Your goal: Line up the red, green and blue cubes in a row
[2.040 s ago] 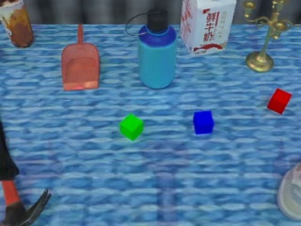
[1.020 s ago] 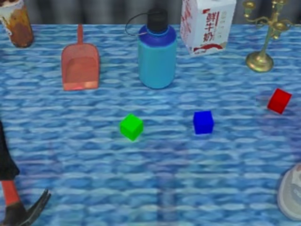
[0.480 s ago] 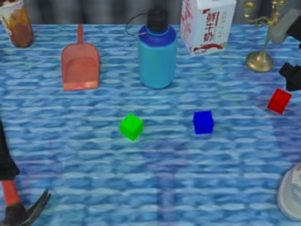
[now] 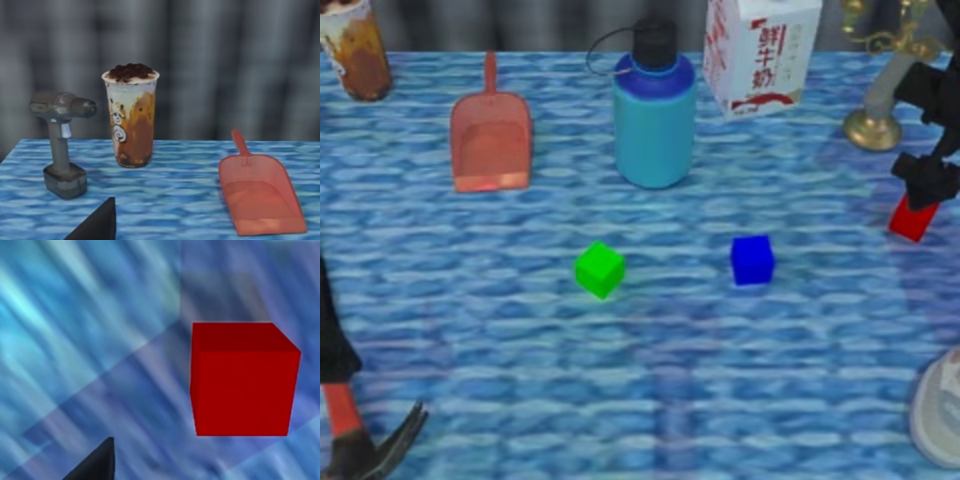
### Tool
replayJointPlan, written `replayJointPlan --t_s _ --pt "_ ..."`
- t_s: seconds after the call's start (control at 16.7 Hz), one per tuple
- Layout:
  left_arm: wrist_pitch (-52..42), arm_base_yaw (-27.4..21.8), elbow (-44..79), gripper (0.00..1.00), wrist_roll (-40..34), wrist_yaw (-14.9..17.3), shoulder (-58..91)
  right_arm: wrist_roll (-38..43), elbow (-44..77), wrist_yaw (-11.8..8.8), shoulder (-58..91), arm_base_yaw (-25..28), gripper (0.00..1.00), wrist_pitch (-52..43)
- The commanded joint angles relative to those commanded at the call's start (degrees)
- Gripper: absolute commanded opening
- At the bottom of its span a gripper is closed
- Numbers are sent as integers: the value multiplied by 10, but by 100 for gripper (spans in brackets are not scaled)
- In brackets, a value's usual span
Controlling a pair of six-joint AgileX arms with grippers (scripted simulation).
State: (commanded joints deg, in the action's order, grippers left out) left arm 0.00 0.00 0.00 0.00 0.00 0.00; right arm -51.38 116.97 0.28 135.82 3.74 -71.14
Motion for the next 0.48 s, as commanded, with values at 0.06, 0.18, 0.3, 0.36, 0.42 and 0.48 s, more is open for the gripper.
replayJointPlan --t_s 0.06,0.18,0.3,0.36,0.42,0.48 --pt "0 0 0 100 0 0 0 0 0 0 0 0 100 0" --pt "0 0 0 100 0 0 0 0 0 0 0 0 100 0" --pt "0 0 0 100 0 0 0 0 -3 0 0 -3 100 3" --pt "0 0 0 100 0 0 0 0 -10 0 2 -2 100 11" --pt "0 0 0 100 0 0 0 0 -20 0 7 -1 100 24" --pt "0 0 0 100 0 0 0 0 -33 0 13 0 100 44"
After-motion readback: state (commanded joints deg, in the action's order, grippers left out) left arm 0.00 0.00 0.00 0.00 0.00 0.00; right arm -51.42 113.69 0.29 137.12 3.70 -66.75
